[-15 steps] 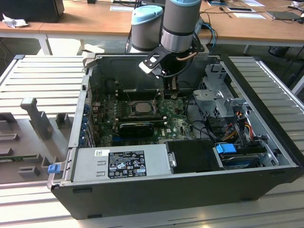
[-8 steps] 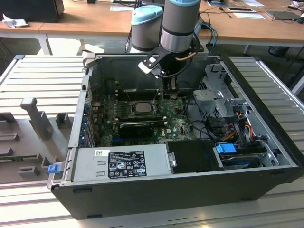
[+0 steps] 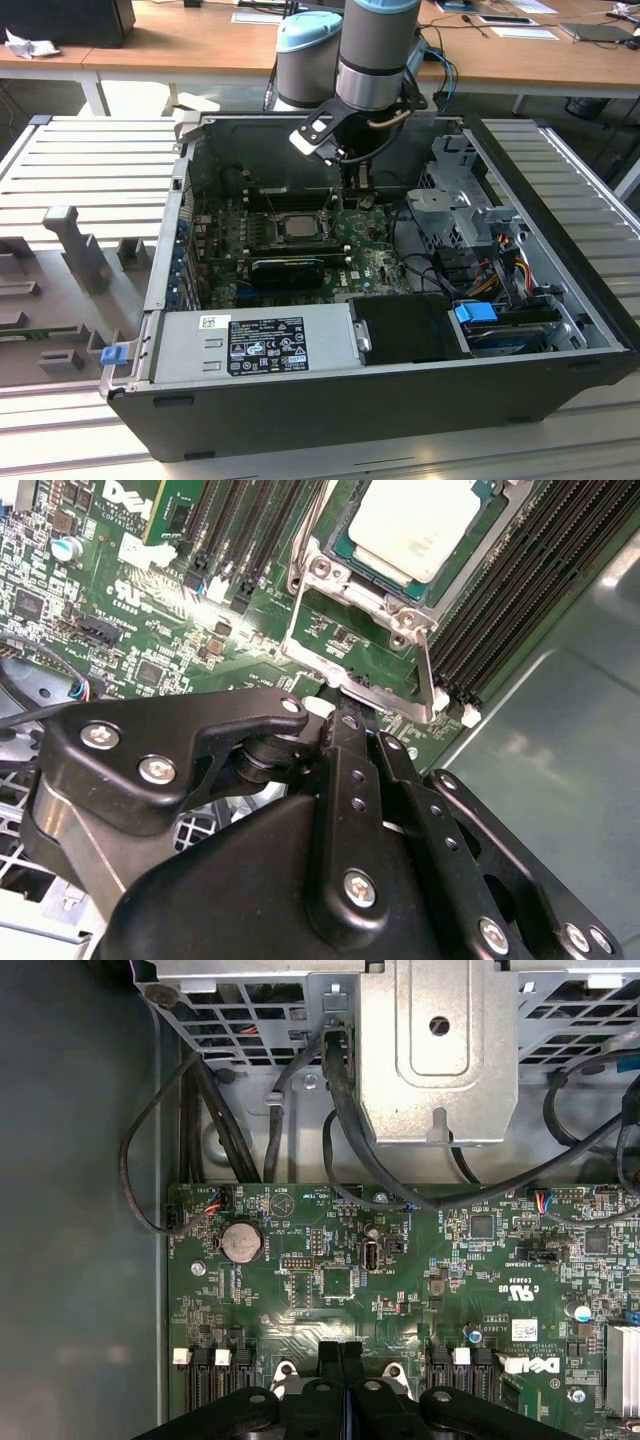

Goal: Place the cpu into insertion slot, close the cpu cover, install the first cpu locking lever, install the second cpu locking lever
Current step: 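Close the cpu cover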

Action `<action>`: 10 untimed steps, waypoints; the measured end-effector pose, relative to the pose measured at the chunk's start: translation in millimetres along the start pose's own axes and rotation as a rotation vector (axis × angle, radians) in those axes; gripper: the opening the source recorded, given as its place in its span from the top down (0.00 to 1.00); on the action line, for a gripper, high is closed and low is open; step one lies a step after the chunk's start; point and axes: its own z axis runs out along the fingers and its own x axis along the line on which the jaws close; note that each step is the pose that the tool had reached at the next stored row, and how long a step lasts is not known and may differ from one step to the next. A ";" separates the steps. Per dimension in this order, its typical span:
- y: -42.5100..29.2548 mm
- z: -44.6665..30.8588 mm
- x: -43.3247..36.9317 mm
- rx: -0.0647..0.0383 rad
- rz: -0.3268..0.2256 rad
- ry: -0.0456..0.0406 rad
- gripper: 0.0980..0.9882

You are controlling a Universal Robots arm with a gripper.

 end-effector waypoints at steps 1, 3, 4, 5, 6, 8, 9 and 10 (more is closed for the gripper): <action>-0.5 0.0 0.0 0.000 0.000 0.0000 0.99; -0.9 0.0 0.0 0.000 0.000 -0.0001 0.99; -1.1 0.1 0.0 0.000 0.000 -0.0001 0.99; -1.4 0.1 0.0 0.000 0.000 0.0000 0.99; -1.5 0.1 0.0 0.000 0.000 0.0000 0.99; -1.8 0.1 0.0 0.000 0.000 0.0000 0.99; -2.1 0.1 0.0 0.000 0.000 0.0000 0.99; -2.3 0.2 0.0 0.000 0.000 0.0000 0.99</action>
